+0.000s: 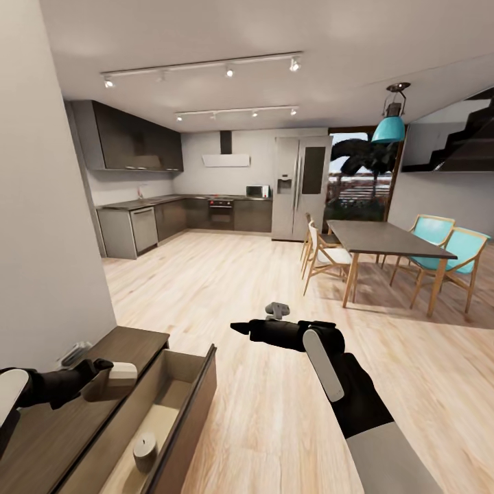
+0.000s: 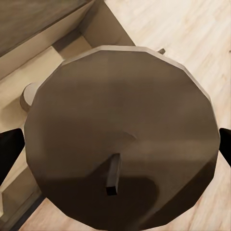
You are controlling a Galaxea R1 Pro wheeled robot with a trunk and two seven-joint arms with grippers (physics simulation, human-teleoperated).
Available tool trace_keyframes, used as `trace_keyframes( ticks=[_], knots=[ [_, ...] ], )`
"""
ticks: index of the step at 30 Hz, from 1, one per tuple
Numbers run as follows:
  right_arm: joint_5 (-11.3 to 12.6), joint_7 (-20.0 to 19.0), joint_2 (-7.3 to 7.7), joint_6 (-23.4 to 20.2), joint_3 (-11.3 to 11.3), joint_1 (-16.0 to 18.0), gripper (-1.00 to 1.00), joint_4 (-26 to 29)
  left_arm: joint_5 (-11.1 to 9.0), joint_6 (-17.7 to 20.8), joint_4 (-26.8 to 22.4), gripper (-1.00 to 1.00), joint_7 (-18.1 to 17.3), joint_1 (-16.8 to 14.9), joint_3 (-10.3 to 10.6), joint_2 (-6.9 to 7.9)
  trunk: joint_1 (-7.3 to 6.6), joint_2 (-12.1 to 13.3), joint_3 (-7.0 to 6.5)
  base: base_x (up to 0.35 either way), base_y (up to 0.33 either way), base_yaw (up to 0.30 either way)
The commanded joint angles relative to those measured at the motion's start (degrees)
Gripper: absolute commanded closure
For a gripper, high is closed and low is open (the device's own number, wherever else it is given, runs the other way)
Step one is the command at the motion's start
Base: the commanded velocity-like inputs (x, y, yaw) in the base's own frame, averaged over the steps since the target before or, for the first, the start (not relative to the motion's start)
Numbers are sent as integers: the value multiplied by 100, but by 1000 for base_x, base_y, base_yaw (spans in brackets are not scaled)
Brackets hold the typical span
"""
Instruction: Place each of the two pumpkins and all three candles from the living room inside a cabinet in the living room (use any cabinet), then make sure every cabinet is closed, and position the cauldron so it is next to a table in the living room.
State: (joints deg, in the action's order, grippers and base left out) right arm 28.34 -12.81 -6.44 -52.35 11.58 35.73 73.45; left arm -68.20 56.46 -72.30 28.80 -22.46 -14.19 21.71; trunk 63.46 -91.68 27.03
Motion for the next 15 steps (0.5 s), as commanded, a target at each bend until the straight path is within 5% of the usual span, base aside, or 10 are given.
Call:
trace_keyframes(
  ticks=[1,15],
  knots=[
    [-47,-46,-2,-21,-6,4,-100,2,-62,14,-4,100,47,-4,-4,0,0,-4,5,38,-1,-72],
    [-43,-46,-2,-21,-6,4,-100,2,-62,14,-3,100,47,-4,-4,0,0,-4,2,77,0,-10]
  ],
)
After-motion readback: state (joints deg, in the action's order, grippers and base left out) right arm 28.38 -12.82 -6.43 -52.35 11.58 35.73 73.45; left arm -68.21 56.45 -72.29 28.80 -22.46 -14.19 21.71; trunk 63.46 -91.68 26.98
